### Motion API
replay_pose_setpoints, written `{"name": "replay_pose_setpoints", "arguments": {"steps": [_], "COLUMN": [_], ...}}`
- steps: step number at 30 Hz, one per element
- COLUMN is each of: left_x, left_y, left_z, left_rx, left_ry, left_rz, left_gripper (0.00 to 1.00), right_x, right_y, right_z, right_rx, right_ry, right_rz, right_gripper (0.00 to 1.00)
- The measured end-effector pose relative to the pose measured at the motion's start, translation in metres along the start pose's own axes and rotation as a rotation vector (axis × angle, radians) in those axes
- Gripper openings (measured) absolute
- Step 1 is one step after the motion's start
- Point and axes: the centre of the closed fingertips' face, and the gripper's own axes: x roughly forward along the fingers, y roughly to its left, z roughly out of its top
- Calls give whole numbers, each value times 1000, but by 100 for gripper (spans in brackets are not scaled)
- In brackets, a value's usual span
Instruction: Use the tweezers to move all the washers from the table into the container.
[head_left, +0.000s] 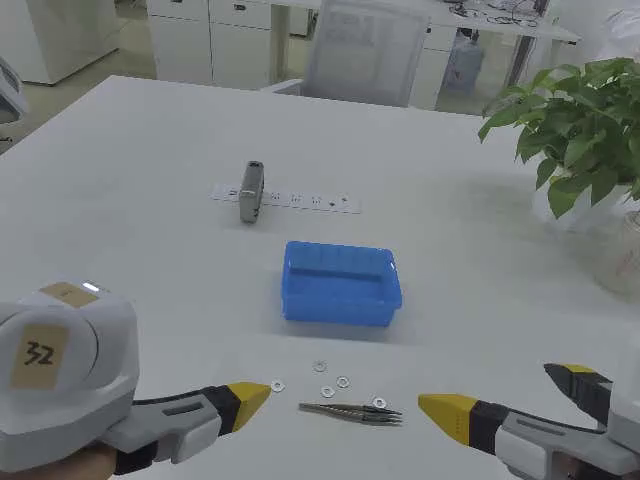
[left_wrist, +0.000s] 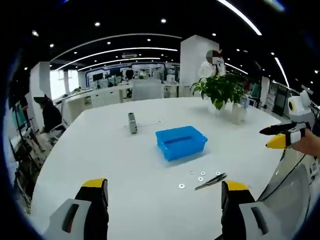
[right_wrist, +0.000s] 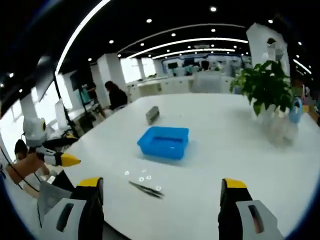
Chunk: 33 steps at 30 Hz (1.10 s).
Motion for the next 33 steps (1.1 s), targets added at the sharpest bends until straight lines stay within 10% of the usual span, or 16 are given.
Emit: {"name": "replay_pose_setpoints", "arguments": {"steps": [33], "left_x": [-1], "left_y": [1], "left_z": [-5], "left_rx": [32], "left_ry": [24], "left_rz": [-11], "left_gripper": [95], "right_x": [9], "right_y": [1], "right_z": [1], "right_rx": [-46], "right_ry": [18], "right_rz": [-3], "right_gripper": [95]}}
